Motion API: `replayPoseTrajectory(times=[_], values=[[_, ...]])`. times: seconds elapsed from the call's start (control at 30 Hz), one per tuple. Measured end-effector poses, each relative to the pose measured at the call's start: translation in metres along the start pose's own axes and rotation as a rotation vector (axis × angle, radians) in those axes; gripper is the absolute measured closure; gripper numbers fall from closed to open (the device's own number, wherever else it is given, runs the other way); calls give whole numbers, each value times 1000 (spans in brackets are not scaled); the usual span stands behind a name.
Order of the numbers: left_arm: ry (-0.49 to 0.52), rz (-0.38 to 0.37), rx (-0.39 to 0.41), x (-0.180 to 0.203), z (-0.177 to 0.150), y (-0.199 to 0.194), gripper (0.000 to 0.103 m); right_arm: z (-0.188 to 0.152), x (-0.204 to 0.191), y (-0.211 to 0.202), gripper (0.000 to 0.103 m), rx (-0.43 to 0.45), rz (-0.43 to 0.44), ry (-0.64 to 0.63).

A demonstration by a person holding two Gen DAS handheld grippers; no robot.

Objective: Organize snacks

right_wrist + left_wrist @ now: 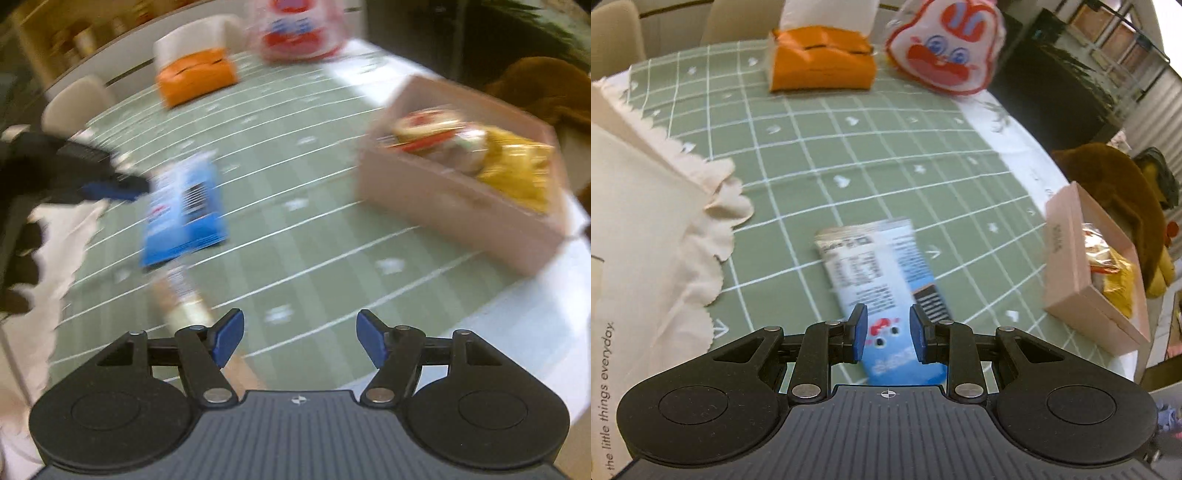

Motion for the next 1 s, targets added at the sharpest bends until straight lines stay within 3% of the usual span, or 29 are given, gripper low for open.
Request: replayPoseTrajectory(times=[0.13,0.27,0.3,0.6,0.67,1.0], values=[[-7,-11,-8,-3,1,5,74,-8,-26,9,36,-45,34,-46],[-7,-2,1,-6,4,10,74,-6,-19,9,58,-46,56,-41],[-6,4,4,-7,6,11,74,-4,-13,9,59,-44,45,-32],[-77,78,27,-31,16,23,74,7,60,16,60,-26,-80,77],[-85,60,29,-34,16,28,73,10,70,17,60,-23,-98,88],[153,-67,-86,17,-5,54,72,19,60,20,58,15,-117,33]])
Point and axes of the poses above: each gripper's, at about its wrist camera, not at the fingertips, and y roughly the way its jaws point, x to its right, z to its top, the point moved 4 cm from there along y, roughly the way its jaws point, and after that the axes turned 15 degrees about -z, right-handed, at the moved point
